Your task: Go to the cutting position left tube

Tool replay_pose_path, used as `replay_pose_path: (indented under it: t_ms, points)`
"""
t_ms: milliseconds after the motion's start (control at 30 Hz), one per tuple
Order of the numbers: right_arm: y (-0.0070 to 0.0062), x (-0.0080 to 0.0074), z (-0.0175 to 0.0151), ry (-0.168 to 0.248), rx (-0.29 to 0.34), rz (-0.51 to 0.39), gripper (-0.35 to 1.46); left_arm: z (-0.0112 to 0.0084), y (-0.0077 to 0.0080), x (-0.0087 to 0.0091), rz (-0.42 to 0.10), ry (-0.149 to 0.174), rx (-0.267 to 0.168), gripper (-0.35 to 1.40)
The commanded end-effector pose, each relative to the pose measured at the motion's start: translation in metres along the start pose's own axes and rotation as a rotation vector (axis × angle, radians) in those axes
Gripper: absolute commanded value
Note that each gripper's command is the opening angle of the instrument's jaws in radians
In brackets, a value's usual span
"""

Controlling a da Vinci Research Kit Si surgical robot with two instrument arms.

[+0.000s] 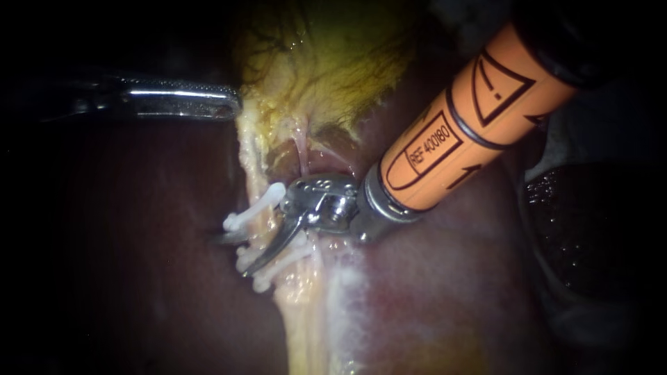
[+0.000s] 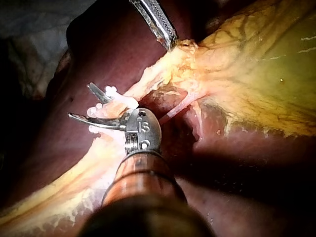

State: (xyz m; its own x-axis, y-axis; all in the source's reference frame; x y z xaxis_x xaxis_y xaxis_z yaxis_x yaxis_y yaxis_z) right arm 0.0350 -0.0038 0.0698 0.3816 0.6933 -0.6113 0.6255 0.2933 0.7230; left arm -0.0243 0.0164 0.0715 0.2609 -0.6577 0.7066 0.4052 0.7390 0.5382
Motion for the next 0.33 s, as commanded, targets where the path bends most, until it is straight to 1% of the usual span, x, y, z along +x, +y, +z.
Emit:
replay_pose_path:
  t_ms: [33, 333]
  points:
    - [0.0, 0.0, 0.0, -0.002, 0.0, 0.0, 1.19, 0.0, 0.0, 0.0, 0.001, 0.0, 0.001, -0.35]
    - [0.0002, -0.0001, -0.0001, 0.001, -0.002, 0.005, 1.19, 0.0001, 0.0, 0.0001, 0.001, 0.0, 0.003, -0.35]
